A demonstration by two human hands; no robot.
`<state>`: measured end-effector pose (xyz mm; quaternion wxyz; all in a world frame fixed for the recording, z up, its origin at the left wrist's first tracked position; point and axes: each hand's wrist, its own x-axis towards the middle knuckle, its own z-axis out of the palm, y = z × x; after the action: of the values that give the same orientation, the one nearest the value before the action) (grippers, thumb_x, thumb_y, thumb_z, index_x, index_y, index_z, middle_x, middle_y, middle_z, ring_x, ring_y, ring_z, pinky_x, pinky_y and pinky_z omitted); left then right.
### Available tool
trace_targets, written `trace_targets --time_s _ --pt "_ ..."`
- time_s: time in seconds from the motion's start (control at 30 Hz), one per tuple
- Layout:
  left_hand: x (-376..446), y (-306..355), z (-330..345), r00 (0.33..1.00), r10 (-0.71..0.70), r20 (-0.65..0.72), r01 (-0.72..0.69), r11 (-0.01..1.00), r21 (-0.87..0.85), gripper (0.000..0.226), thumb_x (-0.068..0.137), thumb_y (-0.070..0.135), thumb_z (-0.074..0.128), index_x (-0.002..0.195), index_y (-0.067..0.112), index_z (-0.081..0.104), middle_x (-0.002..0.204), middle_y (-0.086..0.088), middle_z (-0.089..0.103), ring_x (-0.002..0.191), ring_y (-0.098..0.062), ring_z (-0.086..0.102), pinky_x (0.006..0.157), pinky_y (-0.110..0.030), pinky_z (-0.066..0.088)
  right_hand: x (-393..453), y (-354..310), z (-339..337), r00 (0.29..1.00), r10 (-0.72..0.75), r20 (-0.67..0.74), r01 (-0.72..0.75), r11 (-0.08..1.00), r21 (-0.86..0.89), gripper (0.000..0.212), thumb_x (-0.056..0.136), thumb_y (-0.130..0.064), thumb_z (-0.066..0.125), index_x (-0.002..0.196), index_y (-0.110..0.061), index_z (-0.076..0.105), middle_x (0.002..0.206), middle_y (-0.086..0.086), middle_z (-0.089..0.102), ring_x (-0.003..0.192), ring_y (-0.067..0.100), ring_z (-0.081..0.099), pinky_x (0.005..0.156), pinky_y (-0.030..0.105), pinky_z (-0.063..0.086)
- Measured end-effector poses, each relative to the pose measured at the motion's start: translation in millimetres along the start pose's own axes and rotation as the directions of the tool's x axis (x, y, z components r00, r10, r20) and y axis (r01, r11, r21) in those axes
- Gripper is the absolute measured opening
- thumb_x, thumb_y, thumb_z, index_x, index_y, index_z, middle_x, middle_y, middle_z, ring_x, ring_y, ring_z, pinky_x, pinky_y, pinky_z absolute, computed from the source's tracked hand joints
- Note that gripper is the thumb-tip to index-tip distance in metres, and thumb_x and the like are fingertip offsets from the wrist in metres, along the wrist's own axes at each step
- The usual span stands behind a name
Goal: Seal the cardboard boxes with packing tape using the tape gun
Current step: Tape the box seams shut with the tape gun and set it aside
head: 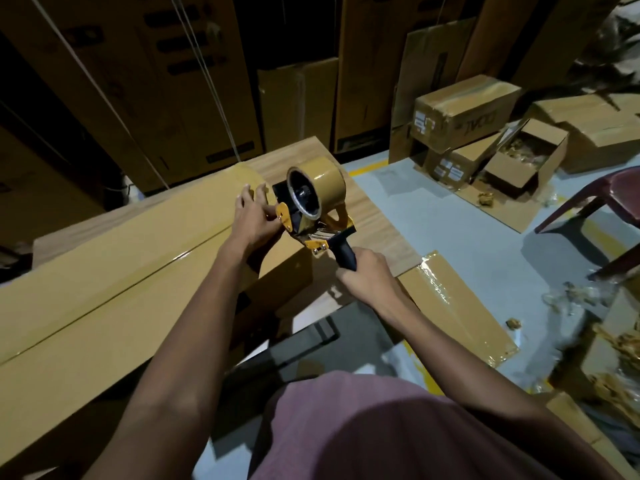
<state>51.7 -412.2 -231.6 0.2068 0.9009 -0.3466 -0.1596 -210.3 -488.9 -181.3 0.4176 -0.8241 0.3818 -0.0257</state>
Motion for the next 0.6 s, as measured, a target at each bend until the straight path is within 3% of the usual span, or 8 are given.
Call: trace_targets --time_s 0.13,0.23,0.33,0.4,0.47,0.5,0.53,0.6 --pt "-0.9 5.3 -4.0 0.996 0.086 -0.035 -0.083 0.992 0.092 0.027 0.098 0.030 0.063 0.116 0.013 0.075 0.170 -0.008 0.007 0.155 -0.036 -0.009 0.123 -0.057 -0.002 5.5 1.1 -10.1 1.000 0.029 0.011 -0.029 0.999 0.028 0.016 0.092 -0.013 0.066 0.081 -0.016 0.055 0.073 0.001 0.056 0.056 0.010 0.054 0.038 0.009 0.034" --pt "-3.3 10.6 -6.1 0.996 0.074 -0.059 -0.065 0.988 0.142 0.030 0.099 0.032 0.060 0.123 0.018 0.072 0.170 -0.007 0.007 0.155 -0.037 -0.009 0.120 -0.065 -0.003 -0.9 13.3 -13.7 0.998 0.058 -0.002 -0.058 0.998 0.027 0.007 0.088 -0.015 0.068 0.088 -0.011 0.062 0.079 0.009 0.068 0.061 0.022 0.068 0.052 0.030 0.055" --pt "-13.1 19.6 1.7 0.984 0.123 -0.127 -0.097 0.977 0.192 0.031 0.099 0.035 0.061 0.125 0.022 0.070 0.167 -0.011 0.020 0.155 -0.037 0.004 0.119 -0.066 0.003 -14.2 22.5 -5.2 0.997 0.077 -0.012 -0.076 0.996 0.037 0.008 0.083 -0.013 0.067 0.080 -0.013 0.059 0.072 0.009 0.065 0.058 0.027 0.064 0.053 0.034 0.051" --pt "-23.9 23.7 11.6 0.953 0.220 -0.210 -0.158 0.947 0.278 0.034 0.094 0.025 0.067 0.127 0.016 0.068 0.159 -0.017 0.036 0.150 -0.033 0.026 0.123 -0.060 0.015 -15.3 24.1 0.2 0.995 0.100 -0.014 -0.099 0.993 0.071 0.009 0.082 -0.010 0.067 0.081 -0.015 0.060 0.074 0.009 0.066 0.060 0.028 0.066 0.054 0.032 0.049" --pt "-29.0 21.0 18.5 0.928 0.317 -0.194 -0.247 0.916 0.316 0.022 0.086 0.016 0.070 0.106 0.010 0.071 0.149 -0.018 0.048 0.132 -0.031 0.050 0.117 -0.052 0.031 -13.2 24.3 2.1 0.991 0.127 -0.043 -0.124 0.990 0.068 0.012 0.079 -0.006 0.066 0.085 -0.016 0.062 0.077 0.006 0.066 0.066 0.027 0.066 0.053 0.025 0.045" --pt "-29.4 18.4 18.5 0.930 0.322 -0.176 -0.270 0.925 0.266 0.008 0.084 0.016 0.068 0.089 0.011 0.069 0.144 -0.020 0.053 0.121 -0.033 0.056 0.113 -0.049 0.035 -12.9 23.9 3.2 0.989 0.132 -0.062 -0.128 0.990 0.056 0.015 0.078 -0.004 0.066 0.087 -0.015 0.063 0.078 0.005 0.065 0.068 0.025 0.063 0.052 0.024 0.040" --pt "-30.9 17.2 15.4 0.945 0.291 -0.147 -0.262 0.947 0.187 0.010 0.084 0.018 0.064 0.075 0.014 0.063 0.138 -0.022 0.057 0.112 -0.036 0.058 0.109 -0.047 0.037 -13.3 22.6 4.8 0.988 0.133 -0.078 -0.129 0.991 0.045 0.017 0.077 -0.002 0.066 0.088 -0.015 0.063 0.080 0.004 0.064 0.069 0.024 0.061 0.051 0.024 0.036" --pt "-31.1 18.9 9.4 0.963 0.243 -0.113 -0.231 0.967 0.111 0.012 0.086 0.019 0.059 0.076 0.014 0.063 0.136 -0.023 0.057 0.110 -0.040 0.054 0.106 -0.044 0.038 -14.2 19.6 9.4 0.984 0.137 -0.110 -0.133 0.990 0.051 0.021 0.077 0.002 0.064 0.087 -0.016 0.062 0.082 0.005 0.062 0.068 0.020 0.057 0.049 0.023 0.032"
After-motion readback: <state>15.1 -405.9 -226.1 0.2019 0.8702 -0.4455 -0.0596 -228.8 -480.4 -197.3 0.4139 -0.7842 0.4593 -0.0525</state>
